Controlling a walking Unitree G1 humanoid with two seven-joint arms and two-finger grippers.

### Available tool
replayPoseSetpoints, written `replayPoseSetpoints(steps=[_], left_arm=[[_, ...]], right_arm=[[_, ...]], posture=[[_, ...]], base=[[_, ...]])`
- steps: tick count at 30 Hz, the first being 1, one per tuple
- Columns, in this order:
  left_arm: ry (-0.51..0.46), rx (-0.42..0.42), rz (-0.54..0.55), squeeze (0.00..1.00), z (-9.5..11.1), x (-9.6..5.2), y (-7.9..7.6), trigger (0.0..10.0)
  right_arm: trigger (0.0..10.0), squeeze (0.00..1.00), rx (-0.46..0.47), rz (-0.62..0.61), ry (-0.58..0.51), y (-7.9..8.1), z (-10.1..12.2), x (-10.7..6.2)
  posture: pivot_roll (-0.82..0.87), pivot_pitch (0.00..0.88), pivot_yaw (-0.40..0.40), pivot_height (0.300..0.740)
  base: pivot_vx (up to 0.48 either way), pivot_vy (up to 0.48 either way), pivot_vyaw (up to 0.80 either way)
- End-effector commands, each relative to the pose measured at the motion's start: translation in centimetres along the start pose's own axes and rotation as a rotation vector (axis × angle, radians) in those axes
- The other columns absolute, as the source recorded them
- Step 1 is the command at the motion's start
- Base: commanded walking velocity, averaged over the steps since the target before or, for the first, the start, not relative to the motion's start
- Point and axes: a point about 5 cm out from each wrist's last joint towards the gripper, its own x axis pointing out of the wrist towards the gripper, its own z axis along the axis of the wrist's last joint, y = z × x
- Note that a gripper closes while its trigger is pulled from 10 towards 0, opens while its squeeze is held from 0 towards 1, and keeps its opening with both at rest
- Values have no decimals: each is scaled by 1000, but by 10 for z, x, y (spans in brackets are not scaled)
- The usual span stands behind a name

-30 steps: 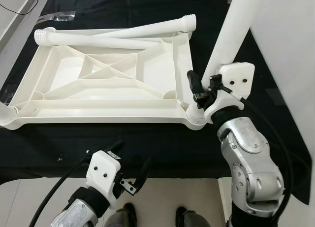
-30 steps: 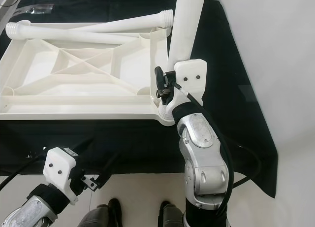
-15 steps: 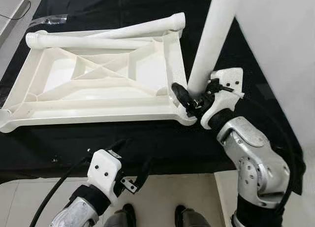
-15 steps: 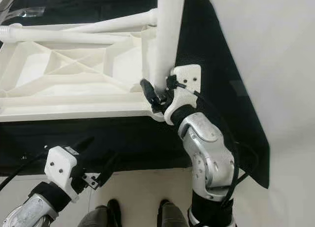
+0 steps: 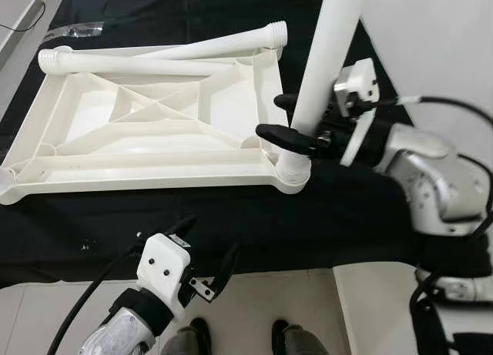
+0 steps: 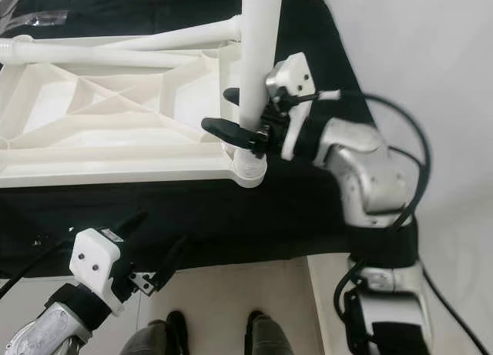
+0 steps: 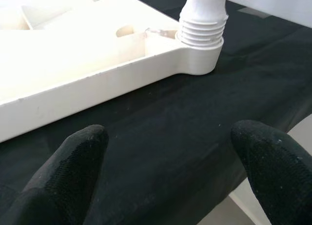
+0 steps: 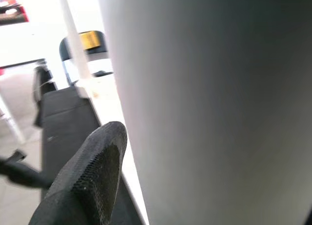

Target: Building children table

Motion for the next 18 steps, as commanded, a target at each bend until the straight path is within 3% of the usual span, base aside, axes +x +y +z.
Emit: replayPoseSetpoints(steps=[1,2,3,4,13,16,17,18], left_arm=[[19,-10,6,0,-4,-2,-3,10000],[18,-10,6,0,-4,-2,-3,10000],[18,-10,6,0,-4,-2,-3,10000],[18,-10,7,0,-4,-3,-3,10000],[17,-12,6,0,-3,-3,-3,10000],[18,-13,4,0,-4,-3,-3,10000],[19,-14,2,0,-4,-4,-4,10000],[19,-14,2,0,-4,-4,-4,10000]], right_arm=[[10000,0,-2,99,-18,1,0,5],[2157,0,-4,124,-20,-3,0,6],[2157,0,-4,124,-20,-3,0,6],[0,0,-6,143,-15,-5,0,6],[0,0,-16,164,12,-13,-6,2],[0,0,-23,114,45,-14,-12,-2],[0,0,16,-37,102,-15,-23,-5],[0,0,16,-37,102,-15,-23,-5]], posture=[[12,288,-33,740],[14,289,-34,740],[14,289,-34,740],[14,289,-34,740],[9,293,-28,740],[0,294,-31,740],[-9,292,-40,740],[-9,292,-40,740]], base=[[0,0,0],[0,0,0],[0,0,0],[0,0,0],[0,0,0],[0,0,0],[0,0,0],[0,0,0]])
